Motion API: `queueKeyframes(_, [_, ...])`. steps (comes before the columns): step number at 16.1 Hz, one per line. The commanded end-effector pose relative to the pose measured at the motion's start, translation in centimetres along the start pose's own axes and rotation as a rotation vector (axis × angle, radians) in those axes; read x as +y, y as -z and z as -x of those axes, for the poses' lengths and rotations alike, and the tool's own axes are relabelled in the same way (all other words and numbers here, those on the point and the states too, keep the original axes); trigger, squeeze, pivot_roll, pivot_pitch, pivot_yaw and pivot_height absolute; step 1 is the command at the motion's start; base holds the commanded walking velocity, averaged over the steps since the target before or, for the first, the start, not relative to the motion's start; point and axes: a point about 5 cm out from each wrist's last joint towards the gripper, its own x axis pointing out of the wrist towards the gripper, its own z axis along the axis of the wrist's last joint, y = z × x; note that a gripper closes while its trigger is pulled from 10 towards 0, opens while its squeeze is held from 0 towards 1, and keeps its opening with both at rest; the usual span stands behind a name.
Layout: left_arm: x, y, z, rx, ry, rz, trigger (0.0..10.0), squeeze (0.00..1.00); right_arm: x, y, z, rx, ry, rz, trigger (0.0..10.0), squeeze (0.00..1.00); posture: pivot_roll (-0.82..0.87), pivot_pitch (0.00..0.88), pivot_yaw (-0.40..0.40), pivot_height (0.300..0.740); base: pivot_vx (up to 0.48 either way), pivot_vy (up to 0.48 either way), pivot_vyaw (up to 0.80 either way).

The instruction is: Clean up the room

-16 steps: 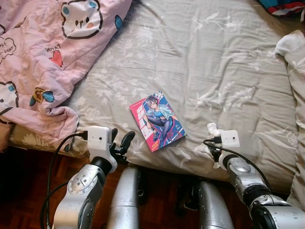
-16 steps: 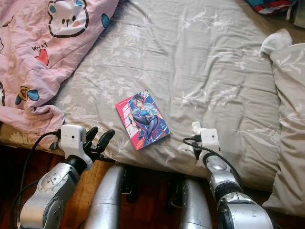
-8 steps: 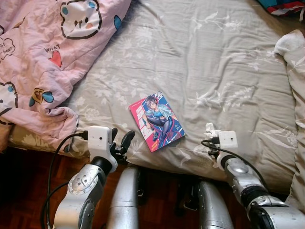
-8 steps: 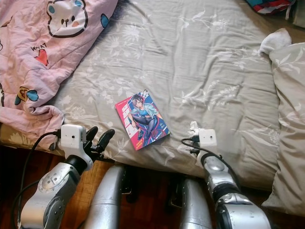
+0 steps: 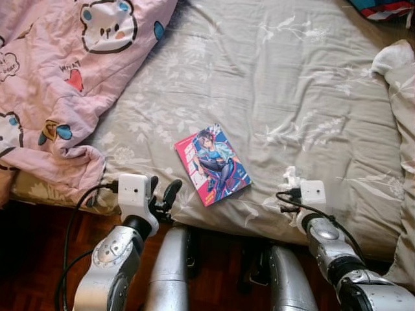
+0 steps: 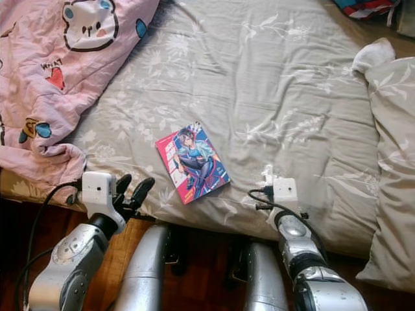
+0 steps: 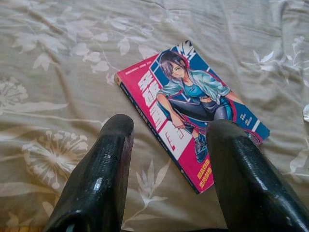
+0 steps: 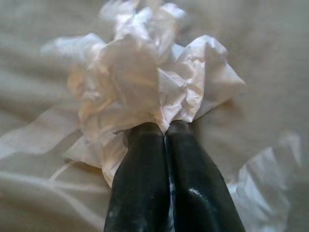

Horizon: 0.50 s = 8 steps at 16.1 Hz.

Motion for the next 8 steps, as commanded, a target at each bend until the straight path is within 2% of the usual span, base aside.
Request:
queueKeyframes(1, [0.4, 1.1, 0.5, 0.045, -0.024, -0.008, 10.0, 0.0, -0.6, 1.4, 0.4, 0.013, 0.036, -0.037, 0.0, 0.0, 0.2, 0.587, 0.11, 0.646, 0.0, 0.0, 0.0])
queueKeyframes(2, [0.6, 1.3, 0.4, 0.047, -0.027, -0.009, 10.0, 0.0, -0.7, 0.2, 0.4, -0.071, 0.052, -0.072, 0.0, 0.0, 0.19, 0.575, 0.106, 0.646, 0.0, 0.0, 0.0])
queueKeyframes(5, [0.9, 1.9, 0.1, 0.057, -0.032, -0.013, 10.0, 0.0, -0.4, -0.6, 0.7, -0.195, 0.053, -0.119, 0.0, 0.0, 0.17, 0.557, 0.098, 0.646, 0.0, 0.0, 0.0])
queueKeyframes(7, [1.1, 2.5, -0.1, 0.067, -0.037, -0.016, 10.0, 0.0, -0.1, -0.3, 1.1, -0.238, 0.042, -0.134, 0.0, 0.0, 0.16, 0.536, 0.092, 0.646, 0.0, 0.0, 0.0])
queueKeyframes(8, [1.6, 3.6, -0.3, 0.082, -0.051, -0.029, 10.0, 0.0, 0.2, 1.0, 2.2, -0.298, 0.039, -0.158, 0.0, 0.0, 0.14, 0.491, 0.077, 0.646, 0.0, 0.0, 0.0])
